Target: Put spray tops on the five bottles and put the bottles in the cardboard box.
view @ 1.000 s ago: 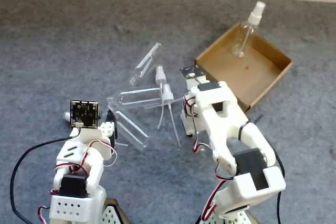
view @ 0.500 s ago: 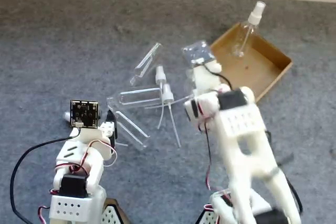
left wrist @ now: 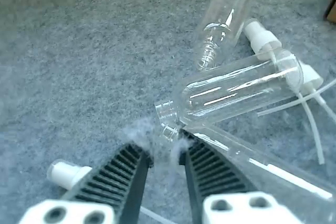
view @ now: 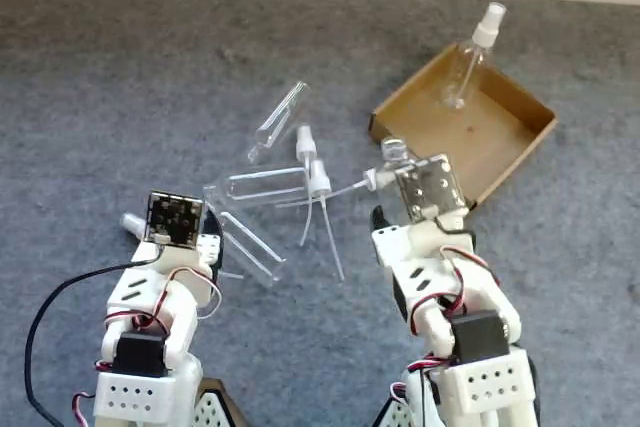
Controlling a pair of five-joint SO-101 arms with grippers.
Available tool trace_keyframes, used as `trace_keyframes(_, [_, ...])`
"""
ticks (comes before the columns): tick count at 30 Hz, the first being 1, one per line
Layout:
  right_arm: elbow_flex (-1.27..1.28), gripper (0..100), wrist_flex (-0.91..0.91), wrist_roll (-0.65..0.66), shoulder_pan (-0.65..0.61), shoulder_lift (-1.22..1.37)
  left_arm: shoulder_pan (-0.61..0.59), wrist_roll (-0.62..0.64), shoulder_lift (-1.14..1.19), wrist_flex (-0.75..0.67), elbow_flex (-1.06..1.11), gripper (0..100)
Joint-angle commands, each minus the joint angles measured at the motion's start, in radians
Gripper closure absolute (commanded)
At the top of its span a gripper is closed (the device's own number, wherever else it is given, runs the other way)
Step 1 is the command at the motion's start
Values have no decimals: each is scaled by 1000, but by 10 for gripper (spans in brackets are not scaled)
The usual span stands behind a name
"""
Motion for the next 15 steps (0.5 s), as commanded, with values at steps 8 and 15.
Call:
trace_keyframes(8, [271,871,-226,-227,50,-124,-41,-60,-7,295,-209,954])
trace_keyframes(15, [328,871,-229,-227,47,-214,-202,-325,-2,529,-513,954])
